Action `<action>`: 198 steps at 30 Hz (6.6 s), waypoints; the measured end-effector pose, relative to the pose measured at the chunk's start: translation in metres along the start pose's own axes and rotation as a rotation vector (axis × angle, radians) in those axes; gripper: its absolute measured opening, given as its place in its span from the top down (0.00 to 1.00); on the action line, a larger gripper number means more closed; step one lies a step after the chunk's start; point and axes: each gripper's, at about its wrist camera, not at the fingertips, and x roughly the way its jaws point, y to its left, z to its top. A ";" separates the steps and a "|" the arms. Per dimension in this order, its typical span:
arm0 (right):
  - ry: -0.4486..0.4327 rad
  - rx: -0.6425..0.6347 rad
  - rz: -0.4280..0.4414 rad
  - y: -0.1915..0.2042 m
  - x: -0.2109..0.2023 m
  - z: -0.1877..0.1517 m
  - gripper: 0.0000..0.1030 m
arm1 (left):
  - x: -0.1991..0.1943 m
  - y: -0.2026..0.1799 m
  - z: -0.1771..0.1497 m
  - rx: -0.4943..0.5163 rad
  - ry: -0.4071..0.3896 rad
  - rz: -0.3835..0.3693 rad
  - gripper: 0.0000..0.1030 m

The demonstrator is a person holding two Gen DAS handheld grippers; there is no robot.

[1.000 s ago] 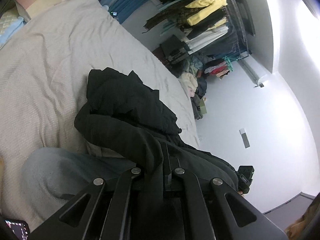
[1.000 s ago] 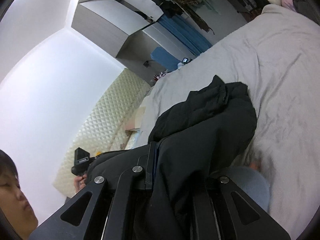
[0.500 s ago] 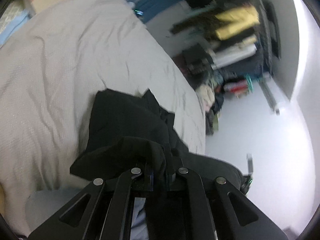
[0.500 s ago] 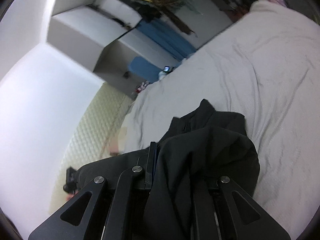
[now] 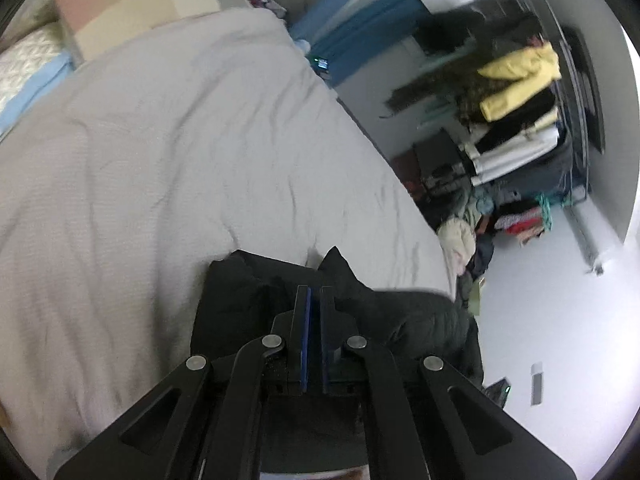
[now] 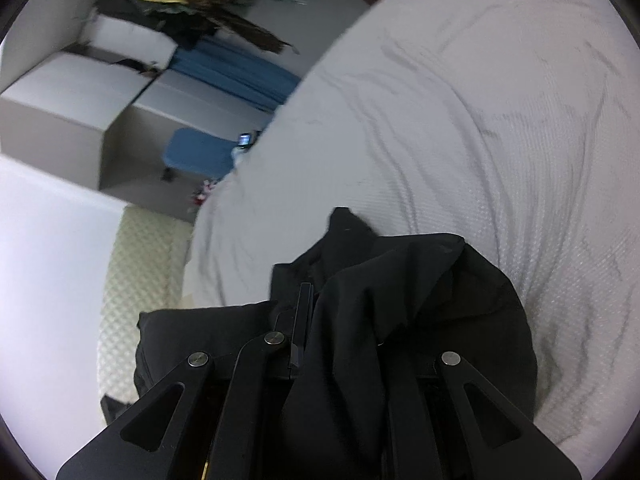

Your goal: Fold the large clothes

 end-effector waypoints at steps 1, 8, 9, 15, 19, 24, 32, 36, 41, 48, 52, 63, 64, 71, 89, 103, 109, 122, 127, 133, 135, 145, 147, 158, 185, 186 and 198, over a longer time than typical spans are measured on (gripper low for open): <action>0.004 0.013 -0.012 -0.002 0.006 0.002 0.91 | 0.007 -0.003 0.000 0.021 -0.005 0.013 0.96; 0.038 0.089 -0.074 -0.027 0.053 0.025 0.90 | 0.062 0.004 0.002 0.110 -0.029 0.082 0.95; 0.043 0.100 -0.078 -0.032 0.059 0.027 0.90 | 0.067 0.005 0.002 0.117 -0.028 0.090 0.95; 0.102 0.124 -0.043 -0.038 0.063 0.033 0.77 | 0.076 0.012 0.009 0.152 -0.034 0.166 0.92; 0.137 0.002 -0.045 -0.012 0.044 0.031 0.65 | 0.050 -0.006 0.007 0.254 -0.094 0.177 0.12; 0.093 -0.117 -0.094 0.027 0.005 0.017 0.42 | 0.025 -0.044 -0.014 0.393 -0.135 0.144 0.09; -0.064 -0.310 -0.209 0.078 -0.029 -0.021 0.25 | 0.051 -0.109 -0.088 0.604 -0.104 0.114 0.09; -0.167 -0.352 -0.245 0.084 -0.036 -0.035 0.18 | 0.088 -0.121 -0.122 0.673 -0.076 0.157 0.09; -0.293 -0.416 -0.275 0.087 -0.052 -0.049 0.12 | 0.124 -0.120 -0.143 0.739 -0.078 0.234 0.09; -0.194 -0.594 -0.226 0.097 0.029 -0.101 0.02 | 0.162 -0.119 -0.152 0.790 -0.107 0.320 0.08; -0.107 -0.687 -0.254 0.096 0.098 -0.118 0.01 | 0.180 -0.115 -0.143 0.783 -0.107 0.342 0.08; -0.146 -0.721 -0.298 0.097 0.141 -0.101 0.00 | 0.220 -0.115 -0.108 0.757 -0.060 0.377 0.06; -0.150 -0.726 -0.301 0.096 0.142 -0.102 0.00 | 0.221 -0.114 -0.106 0.753 -0.056 0.372 0.06; -0.160 -0.728 -0.301 0.093 0.154 -0.093 0.00 | 0.242 -0.110 -0.087 0.707 -0.018 0.337 0.04; -0.131 -0.691 -0.147 0.079 0.154 -0.072 0.00 | 0.252 -0.100 -0.056 0.608 -0.007 0.267 0.03; -0.198 -0.536 -0.185 0.000 0.038 -0.037 0.00 | 0.141 -0.023 -0.048 0.511 -0.157 0.373 0.03; -0.062 -0.343 -0.199 -0.042 0.053 -0.025 0.00 | 0.128 0.023 -0.046 0.424 -0.113 0.340 0.04; -0.009 -0.519 -0.095 0.008 0.049 -0.069 0.77 | 0.128 0.013 -0.058 0.457 -0.046 0.124 0.71; 0.010 -0.665 -0.283 0.021 0.068 -0.099 0.77 | 0.133 0.006 -0.076 0.545 -0.034 0.245 0.71; 0.035 -0.686 -0.400 0.016 0.092 -0.113 0.71 | 0.153 0.019 -0.090 0.562 0.003 0.303 0.67; 0.034 -0.698 -0.432 0.013 0.099 -0.116 0.70 | 0.158 0.020 -0.091 0.572 0.005 0.315 0.66; -0.080 -0.655 -0.496 0.019 0.083 -0.132 0.53 | 0.138 0.023 -0.084 0.512 -0.059 0.320 0.54; -0.107 -0.643 -0.464 0.021 0.071 -0.135 0.44 | 0.125 0.019 -0.086 0.514 -0.091 0.339 0.42; -0.314 -0.621 -0.324 0.066 -0.013 -0.151 0.06 | 0.006 -0.049 -0.117 0.549 -0.298 0.189 0.17; -0.662 -0.878 -0.083 0.197 -0.178 -0.301 0.00 | -0.200 -0.172 -0.319 0.800 -0.530 0.117 0.15; -0.663 -0.881 -0.086 0.196 -0.179 -0.306 0.00 | -0.202 -0.171 -0.322 0.798 -0.529 0.121 0.15; -0.586 -0.856 -0.102 0.165 -0.165 -0.343 0.00 | -0.203 -0.142 -0.359 0.780 -0.445 0.156 0.15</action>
